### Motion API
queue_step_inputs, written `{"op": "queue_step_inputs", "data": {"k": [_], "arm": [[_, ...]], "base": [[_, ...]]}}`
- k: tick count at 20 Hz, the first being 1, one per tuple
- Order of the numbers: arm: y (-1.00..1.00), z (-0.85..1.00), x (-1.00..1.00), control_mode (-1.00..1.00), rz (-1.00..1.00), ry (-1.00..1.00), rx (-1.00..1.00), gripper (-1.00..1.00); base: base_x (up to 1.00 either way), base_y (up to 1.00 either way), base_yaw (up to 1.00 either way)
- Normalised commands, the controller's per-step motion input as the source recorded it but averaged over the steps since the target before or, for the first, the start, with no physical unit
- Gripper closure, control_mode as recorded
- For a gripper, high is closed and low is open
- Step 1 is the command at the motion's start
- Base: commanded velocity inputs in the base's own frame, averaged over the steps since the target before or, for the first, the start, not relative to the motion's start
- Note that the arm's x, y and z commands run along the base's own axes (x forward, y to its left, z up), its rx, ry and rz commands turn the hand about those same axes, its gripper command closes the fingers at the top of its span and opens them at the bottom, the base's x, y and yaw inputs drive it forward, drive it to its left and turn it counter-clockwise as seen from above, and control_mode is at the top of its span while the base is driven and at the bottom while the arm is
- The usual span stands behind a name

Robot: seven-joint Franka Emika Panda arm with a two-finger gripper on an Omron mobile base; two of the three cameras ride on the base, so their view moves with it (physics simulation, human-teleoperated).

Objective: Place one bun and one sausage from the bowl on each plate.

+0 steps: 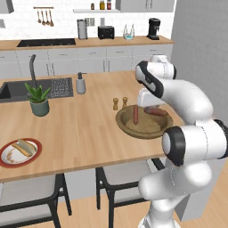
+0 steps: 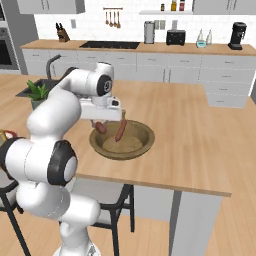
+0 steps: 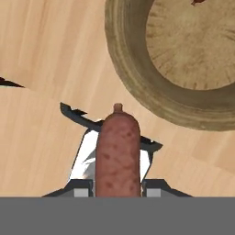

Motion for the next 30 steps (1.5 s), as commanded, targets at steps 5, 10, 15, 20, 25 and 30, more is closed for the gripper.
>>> {"op": "queue_step_inputs", "data": {"k": [5,10,15,20,25,30], "arm": [[0.00,0.46,-1.00,-1.00,0.01,0.11,-0.01,1.00],[0.06,0.27,-1.00,-1.00,0.01,0.01,-0.03,1.00],[0.07,0.06,-0.27,-1.00,0.00,0.00,-0.03,1.00],[0.00,0.00,0.00,-1.00,0.00,0.00,0.00,1.00],[0.00,0.00,0.00,-1.00,0.00,0.00,0.00,1.00],[0.00,0.00,0.00,1.00,0.00,0.00,0.00,1.00]], "base": [[0.00,0.00,0.00],[0.00,0.00,0.00],[0.00,0.00,0.00],[0.00,0.00,0.00],[0.00,0.00,0.00],[0.00,0.00,0.00]]}}
